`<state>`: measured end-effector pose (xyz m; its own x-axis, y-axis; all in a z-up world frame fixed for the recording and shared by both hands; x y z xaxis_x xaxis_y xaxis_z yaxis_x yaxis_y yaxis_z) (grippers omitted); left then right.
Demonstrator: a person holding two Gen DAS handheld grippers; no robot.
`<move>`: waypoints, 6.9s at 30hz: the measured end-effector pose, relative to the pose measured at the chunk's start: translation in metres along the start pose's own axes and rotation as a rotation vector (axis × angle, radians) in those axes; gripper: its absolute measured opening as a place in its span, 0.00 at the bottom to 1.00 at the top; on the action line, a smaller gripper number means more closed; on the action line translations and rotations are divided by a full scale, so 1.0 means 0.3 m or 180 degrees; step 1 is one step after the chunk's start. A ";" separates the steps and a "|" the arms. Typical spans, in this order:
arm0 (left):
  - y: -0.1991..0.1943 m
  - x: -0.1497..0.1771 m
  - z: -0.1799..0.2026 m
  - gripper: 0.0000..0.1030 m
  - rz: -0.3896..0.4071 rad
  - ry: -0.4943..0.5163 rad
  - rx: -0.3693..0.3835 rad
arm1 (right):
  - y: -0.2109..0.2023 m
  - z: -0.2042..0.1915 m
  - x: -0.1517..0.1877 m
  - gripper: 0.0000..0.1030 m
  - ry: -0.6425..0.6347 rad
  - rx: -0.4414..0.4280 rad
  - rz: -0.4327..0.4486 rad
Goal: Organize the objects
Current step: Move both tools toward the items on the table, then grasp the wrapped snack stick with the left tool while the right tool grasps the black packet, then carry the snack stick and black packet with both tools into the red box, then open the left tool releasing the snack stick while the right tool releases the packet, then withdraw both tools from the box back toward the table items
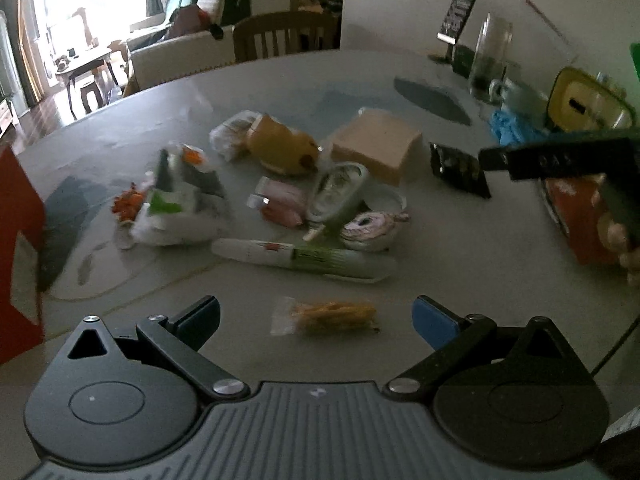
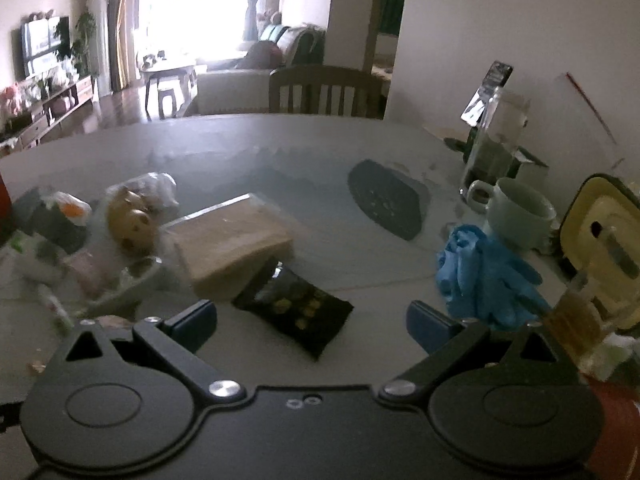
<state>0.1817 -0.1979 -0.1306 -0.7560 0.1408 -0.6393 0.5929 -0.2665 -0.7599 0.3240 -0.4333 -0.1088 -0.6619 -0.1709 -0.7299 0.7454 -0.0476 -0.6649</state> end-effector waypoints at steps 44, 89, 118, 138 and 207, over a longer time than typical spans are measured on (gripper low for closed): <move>0.058 0.030 -0.029 0.54 -0.0104 -0.0357 -0.0138 | 0.087 -0.077 0.014 0.31 -0.0352 -0.0661 -0.0364; -0.714 0.010 -1.029 0.55 0.0916 -0.1157 -0.0928 | -0.482 -1.308 -0.344 0.31 -0.1064 -0.1609 0.0355; -0.256 0.084 -1.407 0.55 -0.0967 -0.1038 -0.0800 | -0.179 -1.739 -0.168 0.31 -0.2068 -0.1538 -0.0892; -0.390 0.134 -1.349 0.70 -0.0769 -0.1107 -0.0715 | -0.334 -1.656 -0.195 0.54 -0.1814 -0.1691 -0.0651; -0.192 -0.164 -0.192 0.91 0.0133 -0.0678 -0.0291 | -0.165 -0.107 -0.190 0.81 -0.0117 -0.1111 -0.0191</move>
<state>0.2006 -0.1345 -0.0622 -0.7659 -0.0756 -0.6385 0.6403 -0.1790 -0.7469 0.3223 -0.3897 -0.0392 -0.6957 -0.2134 -0.6859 0.6292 0.2796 -0.7252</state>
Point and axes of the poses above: each gripper's, at about its wrist camera, not at the fingertips, and y roughly the way its jaws point, z to its right, x to its underside, the point moved 7 cm from there along y, roughly the way its jaws point, and after that the axes turned 7 degrees about x, right-handed, at the moved point
